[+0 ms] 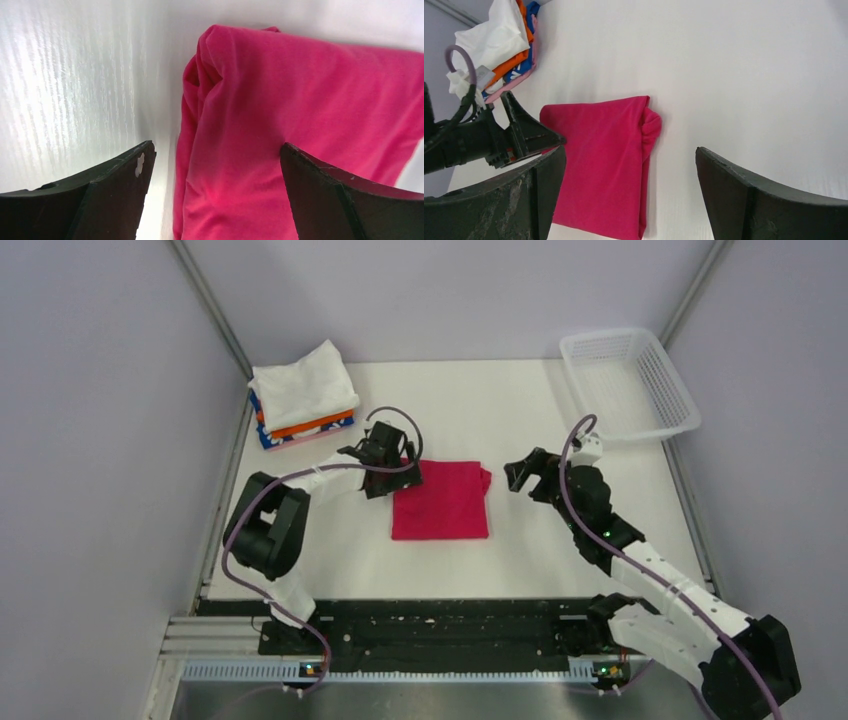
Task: Fold and stack the t-shirts
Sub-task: Put the neatly folded tshirt into the corner of the board with the left arm
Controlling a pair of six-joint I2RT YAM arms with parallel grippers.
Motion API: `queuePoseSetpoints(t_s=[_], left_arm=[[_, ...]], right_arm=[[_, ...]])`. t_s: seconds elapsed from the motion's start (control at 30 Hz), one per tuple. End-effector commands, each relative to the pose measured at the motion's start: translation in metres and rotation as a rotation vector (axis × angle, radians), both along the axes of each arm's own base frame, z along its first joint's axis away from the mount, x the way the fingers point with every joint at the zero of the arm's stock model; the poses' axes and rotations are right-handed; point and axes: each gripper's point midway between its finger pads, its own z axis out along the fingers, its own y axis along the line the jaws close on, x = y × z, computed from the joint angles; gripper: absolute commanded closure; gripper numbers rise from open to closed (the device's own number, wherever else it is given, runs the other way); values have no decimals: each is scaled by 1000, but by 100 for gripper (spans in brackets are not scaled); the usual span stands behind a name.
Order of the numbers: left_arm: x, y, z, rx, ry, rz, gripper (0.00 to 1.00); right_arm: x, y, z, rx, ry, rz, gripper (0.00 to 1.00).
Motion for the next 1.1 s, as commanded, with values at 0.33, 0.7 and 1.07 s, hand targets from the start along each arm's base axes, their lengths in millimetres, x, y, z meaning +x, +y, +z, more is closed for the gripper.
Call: queuePoseSetpoints(t_s=[0.33,0.7,1.07], left_arm=[[-6,-11,-55,263,146,-5,59],[68,22,22,717,-71,99,100],[160,66,115,927,-333,166,100]], right_arm=[[-1,-30,6,-69,-32,-119,1],[2,-38,5,-101,-51,-149,1],[7,-42,-2,-139,-44,-175,1]])
